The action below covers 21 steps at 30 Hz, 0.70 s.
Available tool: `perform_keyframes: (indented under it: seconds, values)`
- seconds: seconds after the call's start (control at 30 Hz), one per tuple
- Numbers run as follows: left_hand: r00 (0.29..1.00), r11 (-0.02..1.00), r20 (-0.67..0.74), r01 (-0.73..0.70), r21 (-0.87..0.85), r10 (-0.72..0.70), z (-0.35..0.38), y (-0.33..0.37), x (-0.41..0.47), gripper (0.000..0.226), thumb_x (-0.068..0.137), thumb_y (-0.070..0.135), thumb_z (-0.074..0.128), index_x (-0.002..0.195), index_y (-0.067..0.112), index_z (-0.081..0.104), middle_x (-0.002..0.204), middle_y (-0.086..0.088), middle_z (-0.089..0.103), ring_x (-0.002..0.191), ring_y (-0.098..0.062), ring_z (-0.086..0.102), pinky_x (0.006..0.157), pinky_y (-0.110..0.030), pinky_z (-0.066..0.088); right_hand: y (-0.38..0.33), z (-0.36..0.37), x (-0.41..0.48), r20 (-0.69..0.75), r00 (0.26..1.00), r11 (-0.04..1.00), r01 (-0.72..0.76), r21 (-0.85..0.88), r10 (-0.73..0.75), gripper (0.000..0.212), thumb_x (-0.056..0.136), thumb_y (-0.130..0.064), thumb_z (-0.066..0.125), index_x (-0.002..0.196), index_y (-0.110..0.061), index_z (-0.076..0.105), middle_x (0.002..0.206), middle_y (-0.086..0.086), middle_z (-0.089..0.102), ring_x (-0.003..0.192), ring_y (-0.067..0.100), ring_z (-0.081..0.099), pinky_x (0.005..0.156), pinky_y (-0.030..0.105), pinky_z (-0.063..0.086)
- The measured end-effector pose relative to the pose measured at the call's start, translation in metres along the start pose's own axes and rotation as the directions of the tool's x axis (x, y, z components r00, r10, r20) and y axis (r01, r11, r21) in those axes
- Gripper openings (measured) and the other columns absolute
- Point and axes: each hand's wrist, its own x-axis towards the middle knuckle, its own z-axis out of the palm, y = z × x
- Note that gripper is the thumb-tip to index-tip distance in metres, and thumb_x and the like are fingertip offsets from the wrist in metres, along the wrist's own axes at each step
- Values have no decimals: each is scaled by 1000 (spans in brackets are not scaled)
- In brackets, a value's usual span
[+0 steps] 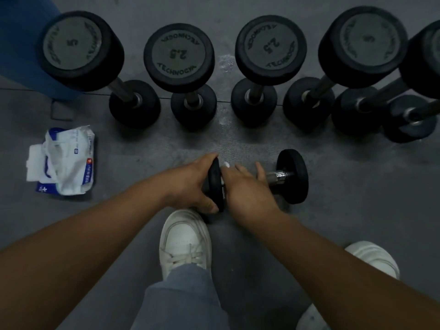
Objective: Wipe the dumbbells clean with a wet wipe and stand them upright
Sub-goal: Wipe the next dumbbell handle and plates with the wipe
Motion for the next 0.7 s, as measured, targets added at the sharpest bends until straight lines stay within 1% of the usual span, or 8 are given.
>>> perform_keyframes:
  seconds: [0.13, 0.23, 0.33, 0.4, 0.5, 0.53, 0.6, 0.7]
  values:
    - [1000, 1000, 9, -4, 17, 4, 0, -2, 2, 134, 63, 45, 89, 156, 33, -6, 162, 6, 20, 140, -15, 34, 112, -32, 35, 4, -1, -26, 7, 998, 994, 63, -93, -62, 57, 101, -21, 32, 154, -19, 12, 160, -1, 23, 150, 15, 6, 116, 48, -16]
    - [1000, 1000, 8, -9, -5, 9, -1, -2, 2, 132, 63, 42, 90, 156, 31, -3, 159, 4, 27, 137, -14, 37, 109, -27, 36, 0, -5, -8, 15, 1000, 1000, 6, -7, -6, 63, 99, -27, 38, 154, -17, 8, 147, 1, 44, 142, 16, 29, 117, 48, -8]
    - [1000, 1000, -3, -10, 13, 10, -5, 1, 1, 132, 64, 44, 89, 157, 27, -4, 159, 1, 26, 139, -14, 33, 106, -20, 30, -8, -4, 7, 9, 999, 998, -39, -43, 40, 60, 93, -31, 50, 148, -21, 26, 133, 0, 55, 130, 17, 43, 117, 49, -1]
    - [999, 999, -39, -24, 42, 26, -5, 4, -4, 129, 67, 46, 87, 158, 24, -3, 163, 3, 16, 145, -13, 24, 107, -17, 23, -8, -1, -7, -23, 999, 996, -42, -78, 40, 56, 96, -27, 45, 148, -19, 29, 146, 2, 44, 141, 18, 31, 117, 50, -5]
    - [968, 988, -225, -88, 124, 114, 11, 7, -23, 114, 77, 43, 80, 158, 26, 2, 165, 12, 2, 149, -8, 15, 117, -27, 26, -3, 3, -35, -18, 1000, 992, 21, -124, -23, 59, 97, -22, 22, 155, -17, 10, 162, 3, 12, 150, 18, -1, 114, 50, -15]
    - [956, 983, -260, -101, 156, 139, 20, 10, -29, 111, 79, 43, 77, 158, 26, 0, 165, 12, -5, 149, -10, 15, 117, -33, 30, 0, 3, -35, -18, 999, 991, 29, -128, -32, 61, 96, -24, 18, 155, -18, 6, 163, 2, 8, 150, 18, -4, 114, 50, -15]
    - [949, 966, -285, -61, 250, 133, 33, 14, -31, 119, 77, 44, 78, 157, 21, -7, 164, 8, -17, 149, -17, 17, 115, -38, 33, 1, 2, -20, -23, 1000, 993, 11, -120, -14, 62, 99, -29, 27, 155, -19, 3, 163, 0, 8, 150, 18, -3, 115, 51, -13]
    - [937, 927, -342, 61, 369, 75, 31, 17, -15, 128, 69, 48, 82, 156, 16, -7, 165, 0, -9, 146, -24, 26, 113, -41, 32, -5, 4, -6, -28, 999, 992, -31, -125, 28, 65, 98, -30, 32, 155, -17, 5, 162, 3, 13, 150, 20, 2, 116, 53, -10]
